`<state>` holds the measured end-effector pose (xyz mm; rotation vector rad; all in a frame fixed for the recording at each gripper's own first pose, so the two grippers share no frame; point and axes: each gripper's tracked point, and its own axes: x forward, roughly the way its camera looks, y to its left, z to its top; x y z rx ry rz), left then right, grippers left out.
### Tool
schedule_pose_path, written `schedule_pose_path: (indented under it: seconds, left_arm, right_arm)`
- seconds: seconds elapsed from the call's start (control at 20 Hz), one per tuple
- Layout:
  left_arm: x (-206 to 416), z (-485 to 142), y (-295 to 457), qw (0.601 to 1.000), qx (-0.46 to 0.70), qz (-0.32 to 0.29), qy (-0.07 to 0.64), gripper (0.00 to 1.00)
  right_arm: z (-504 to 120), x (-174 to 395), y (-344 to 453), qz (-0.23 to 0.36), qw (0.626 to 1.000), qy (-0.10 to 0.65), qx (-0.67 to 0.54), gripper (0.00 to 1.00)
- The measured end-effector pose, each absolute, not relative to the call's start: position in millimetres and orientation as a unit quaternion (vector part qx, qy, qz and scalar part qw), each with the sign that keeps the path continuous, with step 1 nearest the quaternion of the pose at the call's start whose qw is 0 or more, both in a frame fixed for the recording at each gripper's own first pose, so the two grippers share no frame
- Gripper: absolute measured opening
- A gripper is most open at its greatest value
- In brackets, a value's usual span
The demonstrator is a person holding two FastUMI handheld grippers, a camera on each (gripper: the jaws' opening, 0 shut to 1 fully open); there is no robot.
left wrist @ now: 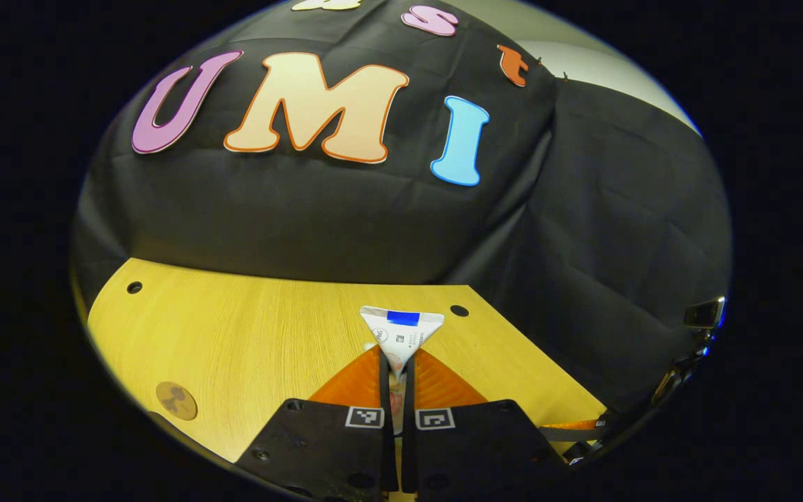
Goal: Put the toothbrush and toothpaste on the desktop into the cup, then pick up the cup and place it on the coaster on the desktop.
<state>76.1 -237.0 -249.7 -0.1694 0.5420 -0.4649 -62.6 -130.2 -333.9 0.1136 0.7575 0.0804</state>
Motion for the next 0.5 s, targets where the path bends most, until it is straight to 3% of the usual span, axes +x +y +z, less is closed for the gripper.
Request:
schedule_pose_path:
  seconds: [0.25,0.35,0.45,0.5]
  left_arm:
    - [69,-263,-237,0.933,-0.077,-0.212,0.28,0.06]
    - [62,-263,-234,0.933,-0.088,-0.203,0.283,0.14]
    - [58,-260,-229,0.939,-0.083,-0.188,0.275,0.37]
    - [57,-260,-224,0.943,-0.073,-0.181,0.27,0.57]
  right_arm:
    - [-334,-55,-131,0.054,0.926,0.371,0.055,0.99]
    - [-334,-50,-131,0.06,0.925,0.37,0.055,0.99]
    - [-333,-45,-129,0.067,0.924,0.371,0.056,0.99]
    - [-333,-43,-129,0.07,0.923,0.373,0.058,0.99]
